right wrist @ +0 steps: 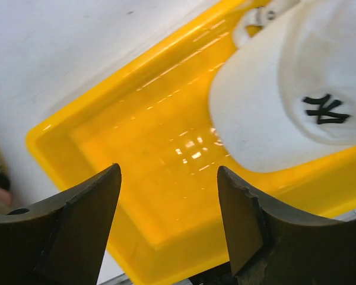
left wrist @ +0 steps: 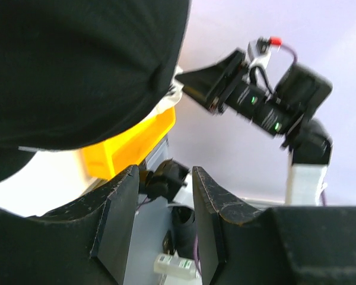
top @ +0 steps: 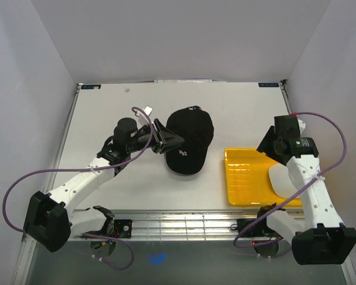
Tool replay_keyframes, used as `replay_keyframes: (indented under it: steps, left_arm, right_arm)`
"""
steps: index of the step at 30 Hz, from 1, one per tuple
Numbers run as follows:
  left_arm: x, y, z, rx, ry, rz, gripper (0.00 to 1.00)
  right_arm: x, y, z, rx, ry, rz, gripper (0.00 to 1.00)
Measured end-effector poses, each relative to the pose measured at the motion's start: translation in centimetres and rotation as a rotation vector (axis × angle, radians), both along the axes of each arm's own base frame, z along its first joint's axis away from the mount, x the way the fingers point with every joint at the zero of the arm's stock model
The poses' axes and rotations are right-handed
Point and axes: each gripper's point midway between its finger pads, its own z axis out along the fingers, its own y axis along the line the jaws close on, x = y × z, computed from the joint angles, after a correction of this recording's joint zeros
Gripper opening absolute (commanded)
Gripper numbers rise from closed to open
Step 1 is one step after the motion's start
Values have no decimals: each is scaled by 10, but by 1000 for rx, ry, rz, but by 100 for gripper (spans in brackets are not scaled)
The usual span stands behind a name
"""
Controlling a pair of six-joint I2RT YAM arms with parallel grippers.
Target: Stack the hats
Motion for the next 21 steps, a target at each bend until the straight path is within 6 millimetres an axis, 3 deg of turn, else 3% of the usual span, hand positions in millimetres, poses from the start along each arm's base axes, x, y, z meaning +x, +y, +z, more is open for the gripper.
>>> replay_keyframes:
  steps: [3,10,16,21]
  left_arm:
    - [-10,-6,-13,38,29,-37,51]
    - [-26,-8,-15,56,26,-80,51]
    - [-34,-3,-11,59,-1,-90,52]
    - [-42,1,-19,76,8,-102,52]
  right_arm:
    - [-1,-41,-12,-62,89,-113,72]
    - [0,-98,-8,-138,156,-259,72]
    - [2,-125,-22,-115,204,-343,72]
    - [2,-139,-30,-104,218,-393,72]
